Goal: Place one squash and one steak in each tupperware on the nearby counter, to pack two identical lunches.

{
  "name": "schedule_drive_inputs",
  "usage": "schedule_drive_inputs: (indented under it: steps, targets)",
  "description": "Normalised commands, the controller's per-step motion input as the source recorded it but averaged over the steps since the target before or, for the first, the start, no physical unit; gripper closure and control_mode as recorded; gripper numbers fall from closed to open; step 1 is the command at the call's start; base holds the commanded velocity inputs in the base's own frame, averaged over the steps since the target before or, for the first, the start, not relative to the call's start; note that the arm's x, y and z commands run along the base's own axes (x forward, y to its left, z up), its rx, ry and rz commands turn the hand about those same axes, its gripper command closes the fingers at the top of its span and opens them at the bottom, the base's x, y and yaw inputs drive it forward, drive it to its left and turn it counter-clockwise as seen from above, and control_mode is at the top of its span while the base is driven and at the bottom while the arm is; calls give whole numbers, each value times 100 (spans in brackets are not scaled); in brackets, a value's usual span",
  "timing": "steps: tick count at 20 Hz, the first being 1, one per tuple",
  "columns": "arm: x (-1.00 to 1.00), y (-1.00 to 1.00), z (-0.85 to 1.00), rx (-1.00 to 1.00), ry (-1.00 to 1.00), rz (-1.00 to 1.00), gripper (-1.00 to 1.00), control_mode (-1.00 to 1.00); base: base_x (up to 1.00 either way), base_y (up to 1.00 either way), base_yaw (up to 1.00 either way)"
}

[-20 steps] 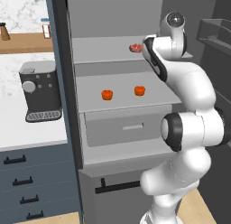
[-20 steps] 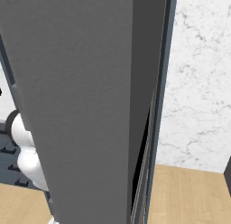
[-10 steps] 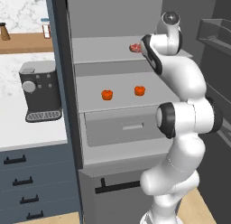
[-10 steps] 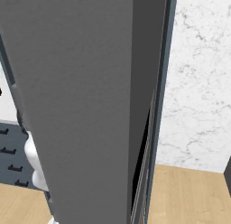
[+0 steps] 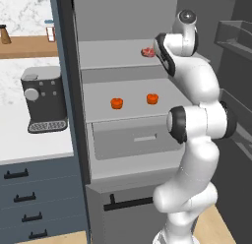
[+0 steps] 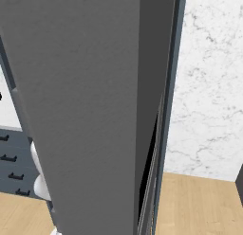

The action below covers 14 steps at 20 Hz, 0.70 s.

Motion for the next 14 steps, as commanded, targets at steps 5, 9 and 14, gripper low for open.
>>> schedule_drive_inputs:
  steps: [5, 9, 14]
  targets:
    - [24, 0, -2, 0, 5, 7, -100, -100, 0, 0, 0]
    - [38, -8, -4, 1, 14, 2, -100, -100, 0, 0, 0]
    - [35, 0, -5, 0, 13, 1, -100, -100, 0, 0, 0]
